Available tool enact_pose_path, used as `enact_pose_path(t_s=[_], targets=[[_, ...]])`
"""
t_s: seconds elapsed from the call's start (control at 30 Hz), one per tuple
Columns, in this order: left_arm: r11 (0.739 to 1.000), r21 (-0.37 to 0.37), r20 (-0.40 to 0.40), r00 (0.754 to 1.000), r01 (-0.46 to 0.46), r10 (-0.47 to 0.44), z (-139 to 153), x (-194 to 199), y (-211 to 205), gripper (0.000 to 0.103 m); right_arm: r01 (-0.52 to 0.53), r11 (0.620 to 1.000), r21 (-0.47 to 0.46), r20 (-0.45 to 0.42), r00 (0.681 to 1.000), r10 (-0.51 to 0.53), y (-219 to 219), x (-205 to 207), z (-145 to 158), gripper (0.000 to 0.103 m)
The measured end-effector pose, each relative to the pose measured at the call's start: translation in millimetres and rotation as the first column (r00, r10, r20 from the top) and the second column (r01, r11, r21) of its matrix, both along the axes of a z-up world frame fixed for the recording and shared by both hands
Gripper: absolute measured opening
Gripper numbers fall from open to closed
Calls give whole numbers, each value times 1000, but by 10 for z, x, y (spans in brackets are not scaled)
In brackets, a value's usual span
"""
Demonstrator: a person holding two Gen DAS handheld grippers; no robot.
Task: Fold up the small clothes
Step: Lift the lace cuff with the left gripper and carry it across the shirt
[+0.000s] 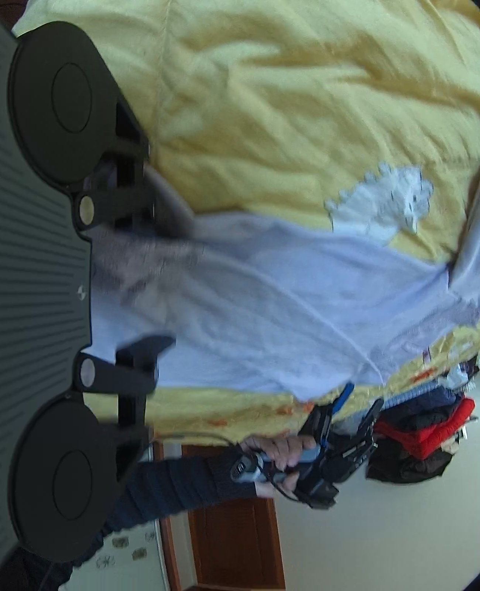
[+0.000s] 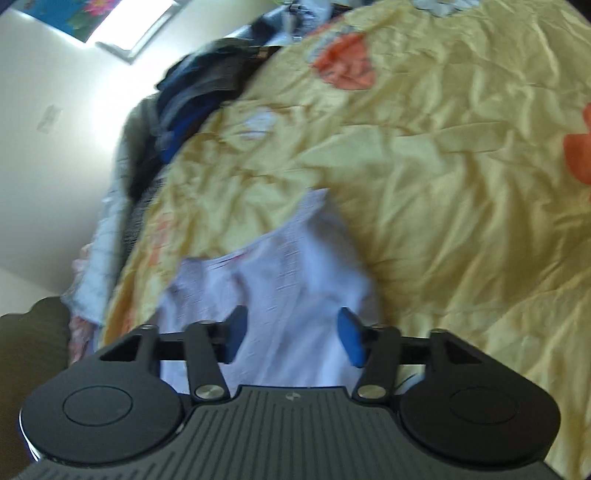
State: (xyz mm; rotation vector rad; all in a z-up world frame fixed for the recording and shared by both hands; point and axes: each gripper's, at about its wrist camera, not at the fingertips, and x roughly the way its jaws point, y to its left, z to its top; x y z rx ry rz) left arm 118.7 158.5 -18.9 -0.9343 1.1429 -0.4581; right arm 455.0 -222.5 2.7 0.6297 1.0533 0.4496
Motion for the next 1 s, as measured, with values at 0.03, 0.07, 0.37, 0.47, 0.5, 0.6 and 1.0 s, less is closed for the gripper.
enact_pose_path(t_s=[0.03,0.07,0.37,0.47,0.5,0.6,1.0], targets=[[1000,8,18,1000,4,-5,52,2,-32,79,-19,999,27,-8,1000,20,29,-45,-5,62],[999,34,36,999,11,-12,109,2,-65,79,-45,998,40,-26,999,47,75,-65,-31,64],[996,80,90,995,44,-51,89,7,-184,80,-17,998,53,-91,996,22,-274,-253,-396,19],[995,98,79,997,18,-26,159,19,-104,80,-6,999,36,-86,996,9,-216,-342,-273,37],[992,123,96,995,-4,-8,226,12,-35,81,-17,999,45,-56,998,19,-171,-404,-188,50],[956,210,175,969,-207,172,434,1,382,81,-101,982,158,16,995,100,-6,-653,-5,64],[487,570,314,723,-662,615,610,613,1695,81,-269,933,239,-11,960,279,499,-1259,19,66]])
